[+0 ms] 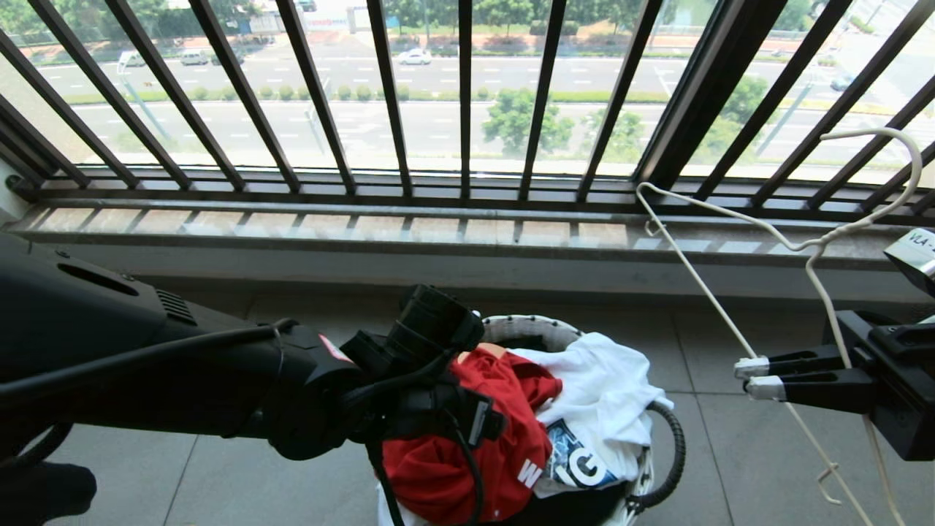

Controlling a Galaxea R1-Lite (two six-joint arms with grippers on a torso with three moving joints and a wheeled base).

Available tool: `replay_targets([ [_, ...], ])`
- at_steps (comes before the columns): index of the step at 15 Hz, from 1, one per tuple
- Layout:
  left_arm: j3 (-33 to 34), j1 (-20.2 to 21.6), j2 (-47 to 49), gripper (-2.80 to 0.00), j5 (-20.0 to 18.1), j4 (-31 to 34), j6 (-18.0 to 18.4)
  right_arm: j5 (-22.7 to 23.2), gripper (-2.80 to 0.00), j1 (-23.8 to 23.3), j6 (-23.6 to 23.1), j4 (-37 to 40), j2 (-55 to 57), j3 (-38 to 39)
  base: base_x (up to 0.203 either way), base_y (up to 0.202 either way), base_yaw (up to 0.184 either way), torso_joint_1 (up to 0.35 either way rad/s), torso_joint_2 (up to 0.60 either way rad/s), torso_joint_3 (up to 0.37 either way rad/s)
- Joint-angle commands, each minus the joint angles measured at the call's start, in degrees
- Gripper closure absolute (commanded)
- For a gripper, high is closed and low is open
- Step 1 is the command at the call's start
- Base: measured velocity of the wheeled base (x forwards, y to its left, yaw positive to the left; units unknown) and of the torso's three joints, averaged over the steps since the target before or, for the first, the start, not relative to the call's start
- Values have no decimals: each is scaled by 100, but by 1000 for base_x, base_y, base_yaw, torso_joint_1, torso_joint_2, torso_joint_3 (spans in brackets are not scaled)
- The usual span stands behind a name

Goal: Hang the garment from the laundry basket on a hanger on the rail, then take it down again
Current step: Pick up clothes from the basket

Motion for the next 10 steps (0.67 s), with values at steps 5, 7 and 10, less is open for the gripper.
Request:
replay_targets([
  [5,-31,-6,256,-280,-12,-10,-27,44,0,0,-27,14,3,-8,0,0,0,0,0,0],
  [7,-39,-6,265,-280,-12,-19,-35,44,0,-6,-27,14,3,1,0,0,0,0,0,0],
  [10,-48,3,247,0,-12,-27,-62,44,0,-6,-36,14,3,1,0,0,0,0,0,0],
])
